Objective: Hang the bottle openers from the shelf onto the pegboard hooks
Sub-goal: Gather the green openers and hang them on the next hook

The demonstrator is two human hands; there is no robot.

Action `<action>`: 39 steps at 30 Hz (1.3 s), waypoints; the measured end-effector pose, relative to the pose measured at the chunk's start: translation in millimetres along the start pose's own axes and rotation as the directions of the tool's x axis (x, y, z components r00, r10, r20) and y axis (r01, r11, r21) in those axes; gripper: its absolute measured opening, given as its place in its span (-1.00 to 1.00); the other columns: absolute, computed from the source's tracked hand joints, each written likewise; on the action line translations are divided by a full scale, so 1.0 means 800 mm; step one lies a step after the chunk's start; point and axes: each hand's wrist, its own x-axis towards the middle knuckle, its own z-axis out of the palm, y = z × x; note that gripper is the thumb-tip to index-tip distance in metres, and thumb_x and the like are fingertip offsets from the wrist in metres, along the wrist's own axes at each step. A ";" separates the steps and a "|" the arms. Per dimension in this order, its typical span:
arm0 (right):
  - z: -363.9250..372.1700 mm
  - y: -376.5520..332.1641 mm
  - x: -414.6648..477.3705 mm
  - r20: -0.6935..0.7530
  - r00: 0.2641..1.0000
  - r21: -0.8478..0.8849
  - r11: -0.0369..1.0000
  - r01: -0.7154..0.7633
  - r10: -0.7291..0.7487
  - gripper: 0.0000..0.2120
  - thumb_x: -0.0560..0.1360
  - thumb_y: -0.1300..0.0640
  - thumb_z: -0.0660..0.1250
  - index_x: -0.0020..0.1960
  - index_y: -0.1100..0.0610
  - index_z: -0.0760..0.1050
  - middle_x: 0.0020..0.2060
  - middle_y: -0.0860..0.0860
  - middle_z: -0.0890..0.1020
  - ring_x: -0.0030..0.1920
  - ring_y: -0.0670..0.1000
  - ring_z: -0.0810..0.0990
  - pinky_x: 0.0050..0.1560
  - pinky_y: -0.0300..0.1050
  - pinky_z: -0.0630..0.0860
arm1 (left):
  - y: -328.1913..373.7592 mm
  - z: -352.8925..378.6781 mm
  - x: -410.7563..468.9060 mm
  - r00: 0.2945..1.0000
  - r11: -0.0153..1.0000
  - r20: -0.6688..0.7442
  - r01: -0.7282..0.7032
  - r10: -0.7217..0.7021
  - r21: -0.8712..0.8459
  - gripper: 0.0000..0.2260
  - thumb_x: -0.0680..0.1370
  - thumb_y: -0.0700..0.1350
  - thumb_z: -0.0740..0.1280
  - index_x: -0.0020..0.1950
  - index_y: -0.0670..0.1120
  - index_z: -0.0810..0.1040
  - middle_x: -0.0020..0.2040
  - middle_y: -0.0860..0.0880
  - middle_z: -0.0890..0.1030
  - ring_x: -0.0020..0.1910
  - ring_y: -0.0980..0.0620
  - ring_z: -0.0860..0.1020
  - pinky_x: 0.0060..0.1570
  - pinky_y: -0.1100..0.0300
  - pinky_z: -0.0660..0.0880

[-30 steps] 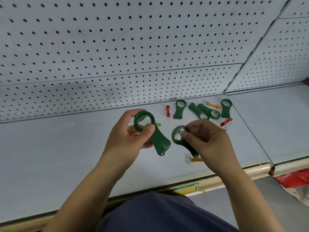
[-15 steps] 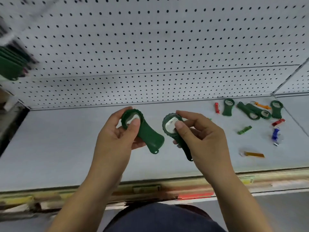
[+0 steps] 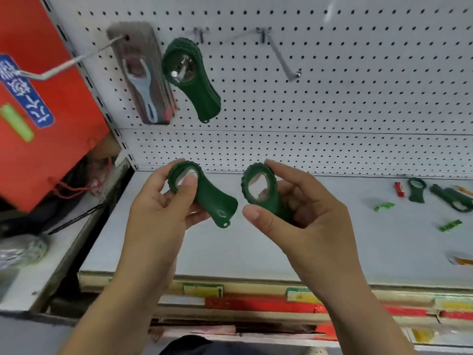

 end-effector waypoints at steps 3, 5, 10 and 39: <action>0.036 -0.010 0.005 -0.014 0.989 -0.063 0.987 0.146 -0.147 -0.49 0.27 0.02 0.59 0.20 -0.18 0.59 -0.04 -0.13 0.70 -0.05 -0.03 0.68 -0.07 -0.25 0.61 | 0.012 -0.022 0.004 0.999 0.999 0.014 -0.042 0.042 -0.022 -0.81 0.63 -0.13 0.32 0.23 -0.02 0.57 -0.08 -0.08 0.74 -0.07 -0.10 0.73 -0.04 0.00 0.66; 0.058 -0.019 0.013 -0.034 0.967 -0.106 0.963 0.249 -0.253 -0.48 0.33 0.06 0.61 0.24 -0.19 0.57 0.01 -0.10 0.67 -0.01 0.00 0.65 -0.01 -0.09 0.63 | 0.023 -0.034 0.008 0.997 0.997 0.019 -0.067 0.068 -0.038 -0.81 0.64 -0.14 0.30 0.25 -0.05 0.57 -0.11 -0.02 0.73 -0.08 -0.08 0.73 -0.02 -0.03 0.66; 0.094 -0.049 0.047 -0.098 0.901 -0.216 0.893 0.395 -0.422 -0.44 0.39 0.11 0.60 0.30 -0.18 0.51 0.05 -0.10 0.63 0.07 -0.04 0.61 0.04 0.11 0.62 | 0.048 -0.053 0.019 0.994 0.991 0.023 -0.108 0.111 -0.083 -0.77 0.70 -0.04 0.18 0.24 0.01 0.58 0.03 -0.05 0.74 0.00 -0.10 0.73 -0.02 -0.03 0.63; 0.124 -0.007 0.133 -0.065 0.852 -0.606 0.699 0.381 -0.520 -0.41 0.52 0.02 0.47 0.50 -0.02 0.37 0.17 -0.13 0.45 0.22 -0.04 0.50 0.19 -0.34 0.42 | 0.088 -0.085 0.043 0.957 0.953 0.093 -0.284 0.275 0.105 -0.76 0.48 0.07 0.31 0.00 0.04 0.71 -0.39 0.16 0.54 -0.38 0.22 0.41 -0.27 0.41 0.40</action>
